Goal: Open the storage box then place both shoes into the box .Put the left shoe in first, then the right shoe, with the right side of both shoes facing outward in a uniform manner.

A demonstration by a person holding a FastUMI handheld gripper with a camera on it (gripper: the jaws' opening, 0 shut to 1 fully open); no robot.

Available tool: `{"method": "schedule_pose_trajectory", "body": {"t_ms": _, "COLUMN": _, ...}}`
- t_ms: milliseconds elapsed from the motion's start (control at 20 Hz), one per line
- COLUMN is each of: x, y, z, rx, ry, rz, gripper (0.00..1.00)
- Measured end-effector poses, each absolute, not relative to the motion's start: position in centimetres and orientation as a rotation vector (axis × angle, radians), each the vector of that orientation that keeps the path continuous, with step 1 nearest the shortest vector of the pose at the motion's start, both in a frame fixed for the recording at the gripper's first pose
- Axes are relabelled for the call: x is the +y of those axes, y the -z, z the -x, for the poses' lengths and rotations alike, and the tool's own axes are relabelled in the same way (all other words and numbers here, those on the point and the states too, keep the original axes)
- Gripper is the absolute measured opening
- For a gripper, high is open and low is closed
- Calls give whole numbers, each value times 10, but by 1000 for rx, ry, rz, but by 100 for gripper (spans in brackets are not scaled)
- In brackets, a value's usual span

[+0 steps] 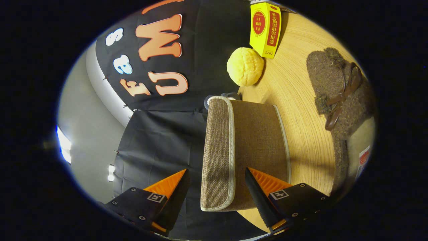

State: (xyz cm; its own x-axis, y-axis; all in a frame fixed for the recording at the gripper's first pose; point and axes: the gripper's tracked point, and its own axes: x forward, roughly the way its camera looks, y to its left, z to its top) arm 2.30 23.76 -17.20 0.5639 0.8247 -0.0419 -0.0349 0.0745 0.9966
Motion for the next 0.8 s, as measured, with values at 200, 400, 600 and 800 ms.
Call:
{"method": "schedule_pose_trajectory", "body": {"t_ms": 200, "x": 242, "y": 166, "z": -25, "rx": 757, "ry": -778, "rz": -1398, "gripper": 97}}
{"method": "schedule_pose_trajectory", "body": {"t_ms": 400, "x": 236, "y": 158, "z": -25, "rx": 745, "ry": -807, "rz": -1446, "gripper": 95}}
{"method": "schedule_pose_trajectory", "body": {"t_ms": 600, "x": 231, "y": 158, "z": -24, "rx": 722, "ry": -809, "rz": -1428, "gripper": 77}}
{"method": "schedule_pose_trajectory", "body": {"t_ms": 800, "x": 238, "y": 161, "z": -25, "rx": 759, "ry": -799, "rz": -1405, "gripper": 40}}
